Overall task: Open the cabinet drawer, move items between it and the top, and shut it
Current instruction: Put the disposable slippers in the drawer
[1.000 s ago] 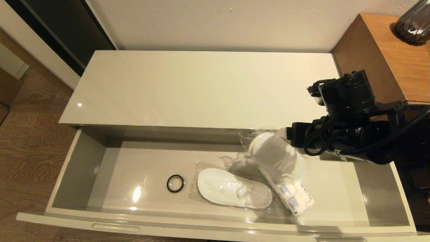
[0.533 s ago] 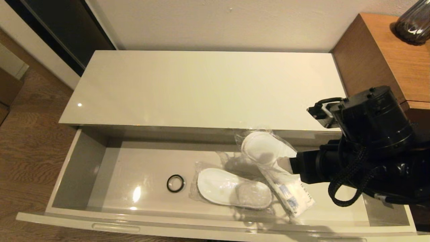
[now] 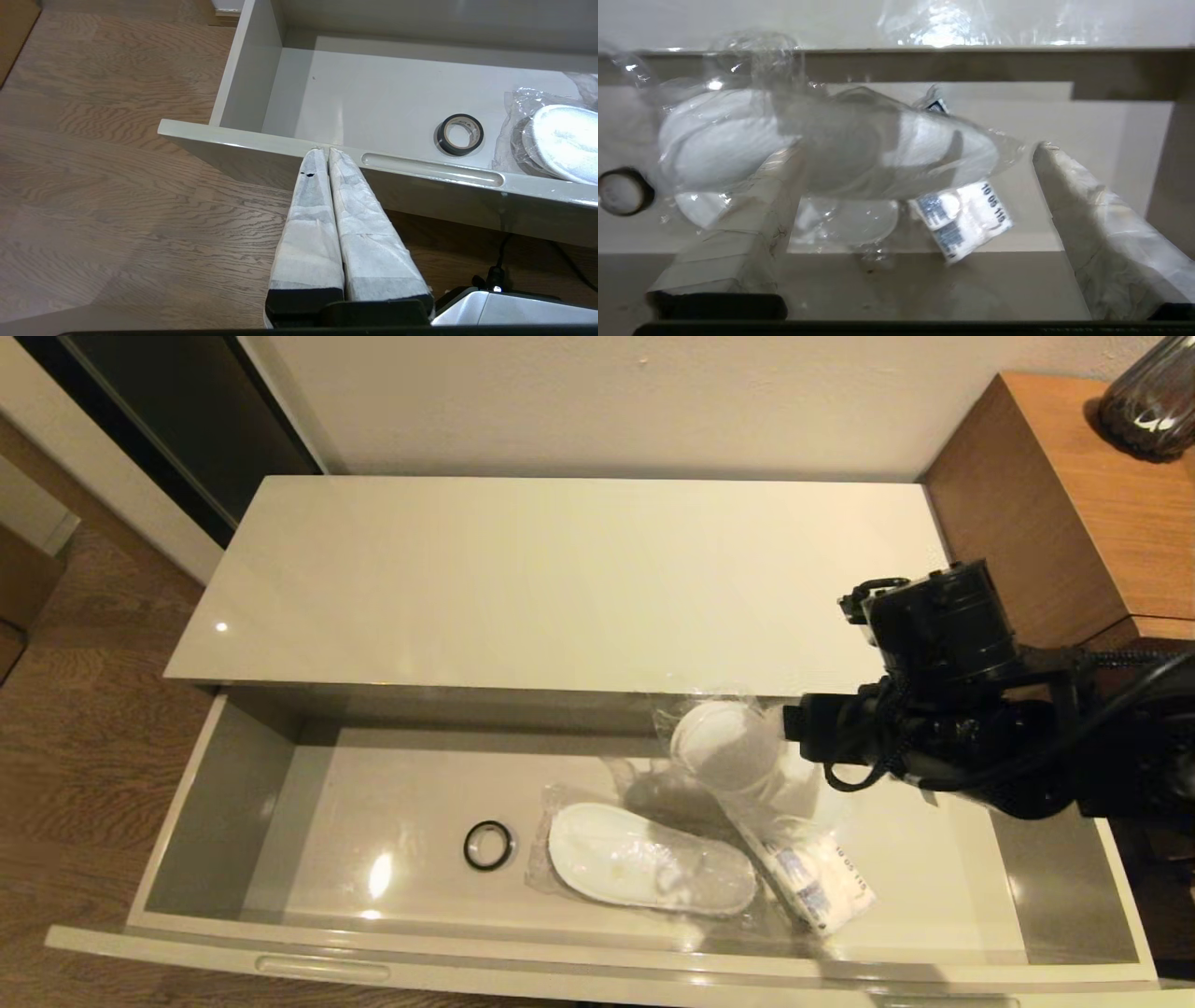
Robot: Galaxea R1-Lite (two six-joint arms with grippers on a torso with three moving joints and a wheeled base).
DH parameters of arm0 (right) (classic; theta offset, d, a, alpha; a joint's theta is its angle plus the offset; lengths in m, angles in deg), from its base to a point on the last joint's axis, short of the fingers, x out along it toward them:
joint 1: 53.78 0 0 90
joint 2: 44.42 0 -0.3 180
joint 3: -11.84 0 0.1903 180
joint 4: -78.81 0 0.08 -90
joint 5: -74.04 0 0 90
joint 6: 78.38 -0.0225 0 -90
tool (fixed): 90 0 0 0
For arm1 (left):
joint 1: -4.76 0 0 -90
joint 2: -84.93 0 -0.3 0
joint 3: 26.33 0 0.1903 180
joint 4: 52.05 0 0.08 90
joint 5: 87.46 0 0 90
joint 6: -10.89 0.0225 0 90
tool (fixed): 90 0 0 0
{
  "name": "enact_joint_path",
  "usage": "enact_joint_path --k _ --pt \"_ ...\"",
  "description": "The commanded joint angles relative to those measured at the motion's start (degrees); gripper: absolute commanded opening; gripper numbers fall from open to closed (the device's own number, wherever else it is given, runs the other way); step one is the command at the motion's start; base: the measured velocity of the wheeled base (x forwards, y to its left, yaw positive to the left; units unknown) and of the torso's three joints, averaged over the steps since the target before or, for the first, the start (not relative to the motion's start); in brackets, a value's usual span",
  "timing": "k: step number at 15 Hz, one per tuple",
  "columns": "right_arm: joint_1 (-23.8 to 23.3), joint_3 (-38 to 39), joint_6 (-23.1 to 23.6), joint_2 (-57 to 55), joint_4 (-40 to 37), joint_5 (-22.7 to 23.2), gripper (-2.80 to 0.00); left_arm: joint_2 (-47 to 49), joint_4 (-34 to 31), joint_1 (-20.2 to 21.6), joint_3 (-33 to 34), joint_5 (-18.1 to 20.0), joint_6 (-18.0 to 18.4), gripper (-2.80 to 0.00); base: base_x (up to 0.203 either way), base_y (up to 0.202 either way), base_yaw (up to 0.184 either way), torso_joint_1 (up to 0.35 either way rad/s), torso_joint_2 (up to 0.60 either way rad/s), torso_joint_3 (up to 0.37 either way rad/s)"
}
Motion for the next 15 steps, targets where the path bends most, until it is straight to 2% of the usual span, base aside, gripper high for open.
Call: enact_joint_path --k 1,8,15 --pt "-0.25 -1.15 -0.09 -2.64 0.14 -0.58 -2.8 -2.22 0.01 0.04 0.09 -0.02 0.01 -2.8 0.0 0.0 0.0 0.0 0.0 0.0" --pt "-0.25 -2.3 0.72 -3.99 0.25 -0.7 -2.8 -2.22 0.01 0.04 0.09 -0.02 0.01 -2.8 0.0 0.0 0.0 0.0 0.0 0.0" --pt "-0.16 -6.07 1.93 -10.44 6.4 -0.79 -2.8 -2.22 0.01 0.04 0.09 -0.02 0.01 -2.8 0.0 0.0 0.0 0.0 0.0 0.0"
